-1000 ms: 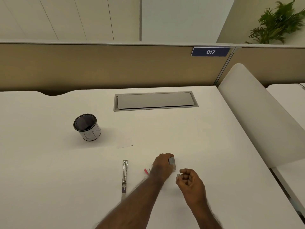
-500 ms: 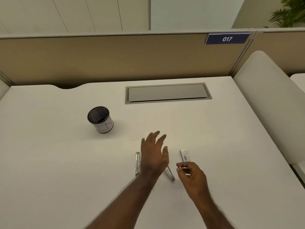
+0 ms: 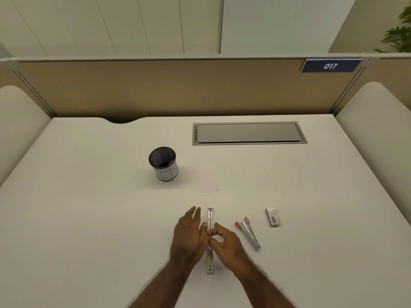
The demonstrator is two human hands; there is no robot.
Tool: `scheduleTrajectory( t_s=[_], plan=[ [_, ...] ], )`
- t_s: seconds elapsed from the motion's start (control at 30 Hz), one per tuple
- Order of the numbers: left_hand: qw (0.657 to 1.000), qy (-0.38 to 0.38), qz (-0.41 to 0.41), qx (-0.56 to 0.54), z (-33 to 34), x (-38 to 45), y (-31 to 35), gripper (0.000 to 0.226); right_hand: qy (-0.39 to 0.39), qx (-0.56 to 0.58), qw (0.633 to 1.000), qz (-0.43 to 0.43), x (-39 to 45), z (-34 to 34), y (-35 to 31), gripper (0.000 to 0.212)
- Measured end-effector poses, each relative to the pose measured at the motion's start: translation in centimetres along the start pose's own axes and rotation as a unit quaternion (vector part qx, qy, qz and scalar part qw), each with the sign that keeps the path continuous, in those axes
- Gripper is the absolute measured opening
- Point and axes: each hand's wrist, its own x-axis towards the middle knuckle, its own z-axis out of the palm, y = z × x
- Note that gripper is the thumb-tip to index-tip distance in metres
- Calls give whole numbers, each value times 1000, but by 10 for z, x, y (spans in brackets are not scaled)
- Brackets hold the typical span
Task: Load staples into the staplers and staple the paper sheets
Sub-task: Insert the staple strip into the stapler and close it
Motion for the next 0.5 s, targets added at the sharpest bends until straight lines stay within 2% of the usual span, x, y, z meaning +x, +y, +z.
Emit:
scheduleTrajectory(
  t_s=[0.07, 0.1, 0.2, 0.27, 0.4, 0.5],
  plan=[
    [997, 5, -15, -71, -1, -3, 3, 34, 11, 35, 999, 17, 1, 1, -3, 11],
    [993, -8, -43, -110, 0, -4, 5, 28, 13, 52, 998, 29, 1, 1, -5, 14],
    [961, -41, -145, -231, 2, 0, 10, 38, 21, 88, 995, 49, -2, 0, -12, 20],
    [942, -51, -168, -286, 8, 6, 9, 45, 14, 119, 991, 54, -2, 1, -12, 22],
    [908, -61, -203, -363, 6, 8, 14, 40, 14, 179, 982, 62, 0, 1, -15, 21],
    [850, -83, -247, -459, -6, 5, 17, 30, 12, 180, 981, 65, 1, 0, -13, 18]
  ],
)
